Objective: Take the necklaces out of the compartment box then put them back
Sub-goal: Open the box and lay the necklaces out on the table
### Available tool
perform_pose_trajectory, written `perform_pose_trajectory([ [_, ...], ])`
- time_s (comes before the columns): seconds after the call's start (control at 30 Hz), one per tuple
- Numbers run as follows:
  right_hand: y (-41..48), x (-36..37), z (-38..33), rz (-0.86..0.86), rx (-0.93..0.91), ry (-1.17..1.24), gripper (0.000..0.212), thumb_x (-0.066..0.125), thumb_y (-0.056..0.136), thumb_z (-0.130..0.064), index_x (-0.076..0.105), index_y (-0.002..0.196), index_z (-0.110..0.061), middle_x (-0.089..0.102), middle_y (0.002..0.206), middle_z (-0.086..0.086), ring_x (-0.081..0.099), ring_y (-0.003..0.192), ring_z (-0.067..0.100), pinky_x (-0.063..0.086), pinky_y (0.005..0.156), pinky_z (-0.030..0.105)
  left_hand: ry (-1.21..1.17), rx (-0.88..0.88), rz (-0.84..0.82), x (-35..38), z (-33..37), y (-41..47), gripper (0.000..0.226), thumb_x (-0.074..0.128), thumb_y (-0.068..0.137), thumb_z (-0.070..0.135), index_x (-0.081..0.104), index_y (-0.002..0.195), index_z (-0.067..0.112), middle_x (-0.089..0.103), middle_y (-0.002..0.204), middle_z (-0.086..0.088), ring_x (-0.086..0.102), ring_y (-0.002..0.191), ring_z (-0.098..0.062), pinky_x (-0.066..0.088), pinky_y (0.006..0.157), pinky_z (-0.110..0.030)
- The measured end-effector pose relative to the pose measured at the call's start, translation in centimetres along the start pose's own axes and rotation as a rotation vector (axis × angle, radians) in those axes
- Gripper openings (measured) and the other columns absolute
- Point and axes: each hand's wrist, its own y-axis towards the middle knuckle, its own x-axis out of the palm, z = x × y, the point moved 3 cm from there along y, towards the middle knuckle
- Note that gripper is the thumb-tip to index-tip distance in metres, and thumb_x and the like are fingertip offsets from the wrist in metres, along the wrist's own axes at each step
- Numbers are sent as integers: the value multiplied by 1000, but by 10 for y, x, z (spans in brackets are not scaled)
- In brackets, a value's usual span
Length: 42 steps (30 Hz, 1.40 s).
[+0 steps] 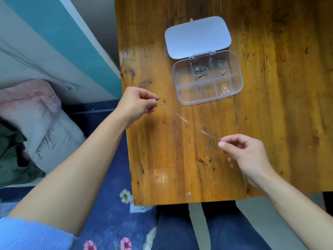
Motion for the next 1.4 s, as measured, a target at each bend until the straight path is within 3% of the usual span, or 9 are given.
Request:
perform_pose_trajectory([
  [0.2,-38,46,28,-110,-310,-453,16,78,77,-9,73,77,-24,67,74,-14,59,70,-1,41,62,7,284,167,121,14,2,10,10,73,84,14,73,93,10,70,80,-4,67,68,-13,54,62,-22],
  [0.33,-54,74,43,-156,-481,-635,8,75,80,-12,74,87,-17,62,80,-13,52,67,-5,44,63,19,459,260,114,31,0,17,13,71,84,13,75,96,9,73,94,-8,66,87,-16,53,80,-26],
  [0.43,-58,88,49,-166,-541,-720,8,73,83,-16,73,91,-15,68,85,-7,63,77,9,53,65,28,499,297,107,40,-4,20,15,71,84,13,75,98,9,74,97,-10,67,92,-19,53,83,-28],
  [0.67,-59,97,61,-172,-620,-811,6,74,82,-13,73,88,-12,65,82,-1,63,77,16,55,52,35,558,346,114,51,-7,24,12,69,84,10,76,94,10,73,91,-9,67,86,-21,54,77,-28],
  [0.9,-60,92,66,-233,-696,-878,18,78,79,-19,74,96,-14,62,79,-1,60,71,14,49,41,27,581,332,116,52,-5,27,11,74,82,19,75,92,14,68,82,-5,65,82,-24,53,71,-31],
  [1.07,-53,69,50,-262,-698,-816,21,76,81,-22,74,101,-17,61,79,-5,56,67,5,51,46,24,584,319,200,44,0,27,25,77,79,31,71,96,14,64,99,-6,58,90,-21,51,74,-36],
  [1.17,-18,40,10,-111,-673,-759,19,73,83,-24,73,102,-19,60,79,-10,54,63,3,49,52,21,464,277,289,39,11,26,24,69,85,34,72,96,13,67,96,-5,59,89,-20,50,74,-35],
  [1.3,54,4,-65,132,-679,-705,10,71,83,-17,75,93,-16,68,81,-1,62,69,20,53,66,37,138,141,218,48,19,27,26,63,90,34,70,94,10,71,87,-12,67,82,-31,55,76,-39],
  [1.4,104,6,-112,137,-659,-813,16,63,86,-28,76,93,-22,75,92,2,66,85,24,53,73,37,-14,58,177,58,20,29,16,65,90,29,64,88,13,71,78,-12,64,57,-22,49,55,-24],
])
